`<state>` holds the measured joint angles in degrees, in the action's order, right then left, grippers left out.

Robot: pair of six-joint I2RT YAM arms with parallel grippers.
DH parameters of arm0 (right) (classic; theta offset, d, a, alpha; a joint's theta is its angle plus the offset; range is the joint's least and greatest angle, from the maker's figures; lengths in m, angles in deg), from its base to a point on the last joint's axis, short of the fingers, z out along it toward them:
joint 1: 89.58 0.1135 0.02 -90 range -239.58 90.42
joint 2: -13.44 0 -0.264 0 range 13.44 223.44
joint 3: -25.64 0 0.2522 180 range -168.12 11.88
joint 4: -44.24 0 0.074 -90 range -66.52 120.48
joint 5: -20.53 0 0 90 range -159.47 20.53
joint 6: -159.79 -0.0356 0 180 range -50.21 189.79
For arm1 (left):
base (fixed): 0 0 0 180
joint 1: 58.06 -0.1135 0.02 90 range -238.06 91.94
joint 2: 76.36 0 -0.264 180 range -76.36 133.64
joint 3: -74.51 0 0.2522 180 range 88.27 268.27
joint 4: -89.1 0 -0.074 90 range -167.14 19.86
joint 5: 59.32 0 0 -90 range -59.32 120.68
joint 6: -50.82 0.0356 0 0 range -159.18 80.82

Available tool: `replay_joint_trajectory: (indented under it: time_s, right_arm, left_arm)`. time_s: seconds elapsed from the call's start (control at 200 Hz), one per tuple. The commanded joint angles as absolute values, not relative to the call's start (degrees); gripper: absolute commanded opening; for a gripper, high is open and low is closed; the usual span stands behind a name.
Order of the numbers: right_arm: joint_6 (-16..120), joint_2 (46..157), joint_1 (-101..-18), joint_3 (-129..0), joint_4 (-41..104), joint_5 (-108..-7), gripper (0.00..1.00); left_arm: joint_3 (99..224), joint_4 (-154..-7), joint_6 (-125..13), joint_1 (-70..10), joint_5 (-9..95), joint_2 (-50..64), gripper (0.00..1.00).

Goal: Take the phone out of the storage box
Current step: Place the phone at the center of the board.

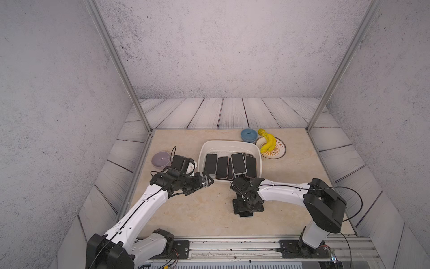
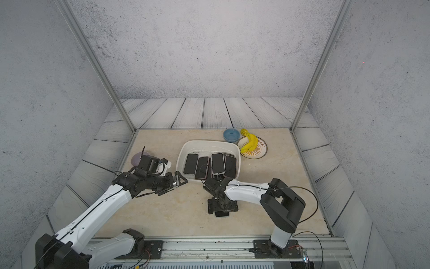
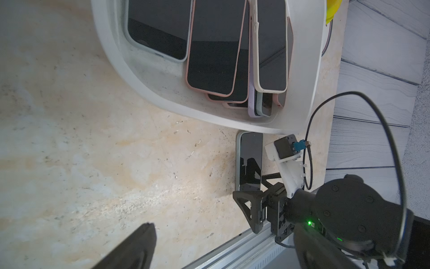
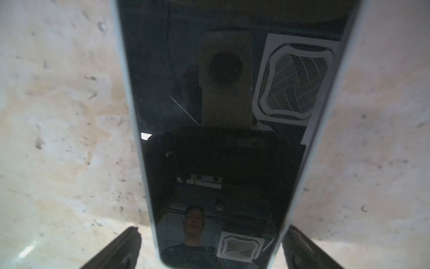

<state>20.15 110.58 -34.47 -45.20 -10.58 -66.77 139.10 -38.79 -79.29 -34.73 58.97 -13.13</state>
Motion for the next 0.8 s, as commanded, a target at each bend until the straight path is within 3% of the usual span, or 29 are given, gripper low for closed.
replay_joint_trajectory:
  time_s: [0.0,0.26,0.39,0.575,0.796]
  right_arm:
    - [22.1,106.8,-34.4,-48.1,-16.5,-70.2,1.0]
    - [28.3,93.8,-35.3,-59.8,-29.8,-77.3,1.0]
    - [31.1,91.5,-39.4,-64.9,-31.1,-75.5,1.0]
    - [35.9,97.2,-49.1,-72.9,-31.8,-69.4,1.0]
    - [43.3,112.4,-50.5,-86.6,-39.0,-71.1,1.0]
  left_arm:
    - [141.2,-38.8,-79.2,-34.4,58.4,-12.3,0.99]
    - [144.7,-37.3,-78.6,-34.4,55.9,-10.8,0.98]
    - [145.1,-38.7,-78.9,-34.5,57.0,-10.2,0.99]
    - [145.1,-40.9,-79.6,-34.5,59.8,-10.0,0.98]
    - [144.9,-40.5,-79.7,-34.5,60.8,-11.8,0.99]
